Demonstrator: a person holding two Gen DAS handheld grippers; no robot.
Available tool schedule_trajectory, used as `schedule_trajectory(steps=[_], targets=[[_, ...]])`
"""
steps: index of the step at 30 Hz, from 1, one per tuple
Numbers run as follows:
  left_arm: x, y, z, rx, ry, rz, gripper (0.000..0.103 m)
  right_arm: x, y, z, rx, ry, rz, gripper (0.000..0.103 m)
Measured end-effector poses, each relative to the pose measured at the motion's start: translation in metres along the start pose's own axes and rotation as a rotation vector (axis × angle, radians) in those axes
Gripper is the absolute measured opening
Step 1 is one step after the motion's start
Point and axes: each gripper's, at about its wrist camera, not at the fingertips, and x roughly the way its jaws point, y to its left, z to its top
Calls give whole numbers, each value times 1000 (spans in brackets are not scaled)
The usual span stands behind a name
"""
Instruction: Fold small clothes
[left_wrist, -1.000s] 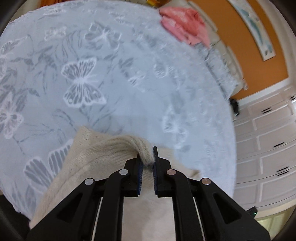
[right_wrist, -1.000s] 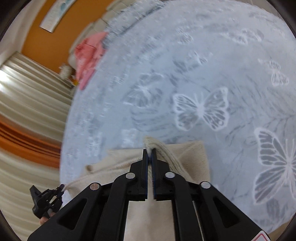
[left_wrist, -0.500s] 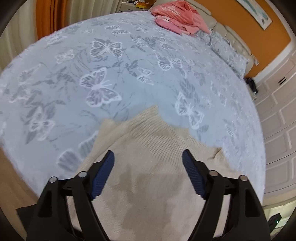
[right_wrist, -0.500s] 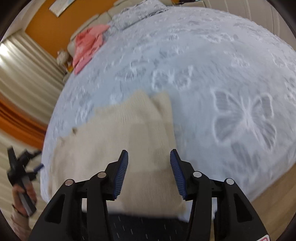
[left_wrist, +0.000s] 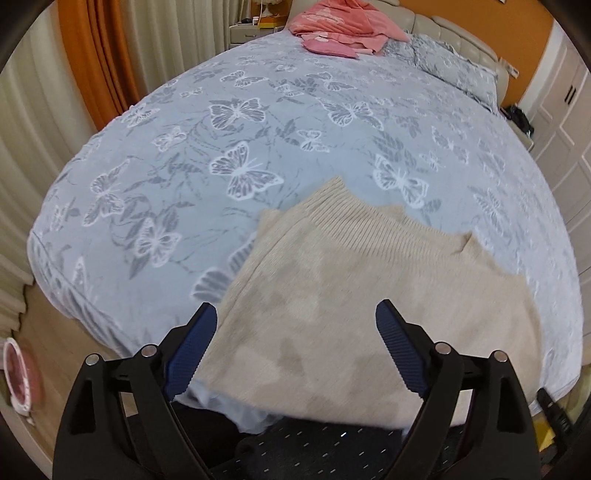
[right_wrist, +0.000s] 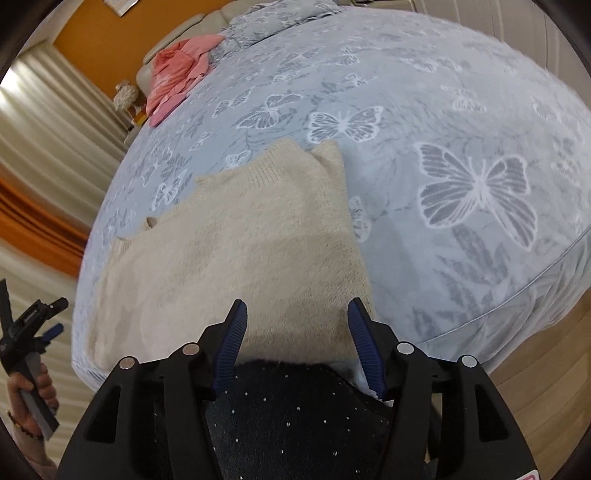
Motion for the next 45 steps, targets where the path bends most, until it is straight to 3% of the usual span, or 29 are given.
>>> schedule_trajectory(steps=[21, 24, 27, 29, 30, 31, 32, 33, 34, 36, 39, 41, 42, 43, 45], targets=[[16, 27, -42, 16, 80, 75, 92, -3, -10, -14, 18, 29, -17, 58], [25, 38, -47, -19, 109, 32, 94, 4, -13, -13, 21, 59, -15, 60], [45, 56, -54, -109, 186, -77, 94, 17, -19, -11, 54, 108, 30, 60], [60, 61, -59, -144, 229, -156, 84, 23, -22, -9, 82, 121, 63, 58], [64, 61, -60, -142, 242, -165, 70, 25, -24, -6, 108, 118, 88, 51], [69, 60, -60, -132, 259, -143, 53, 25, -25, -3, 131, 115, 121, 19], [71, 60, -60, -130, 266, -133, 43, 25, -25, 0, 146, 117, 137, 8], [70, 63, -57, -143, 266, -146, 24, 20, -23, 6, 152, 99, 149, 7], [66, 66, -55, -157, 259, -167, 16, 11, -18, 10, 133, 67, 157, 6], [49, 73, -47, -170, 222, -212, 12, -16, -4, 20, 75, -3, 158, 5], [32, 78, -43, -148, 191, -218, 10, -51, 8, 23, -33, -73, 114, 2], [39, 77, -46, -139, 209, -195, 10, -29, -4, 19, -69, -13, 17, 2], [52, 76, -51, -141, 239, -176, 10, -2, -24, 12, -32, 60, -30, 2], [63, 78, -57, -153, 266, -164, 10, 14, -40, 8, 6, 104, -47, 2], [67, 81, -62, -173, 271, -156, 10, 18, -45, 3, 21, 102, -51, 2]])
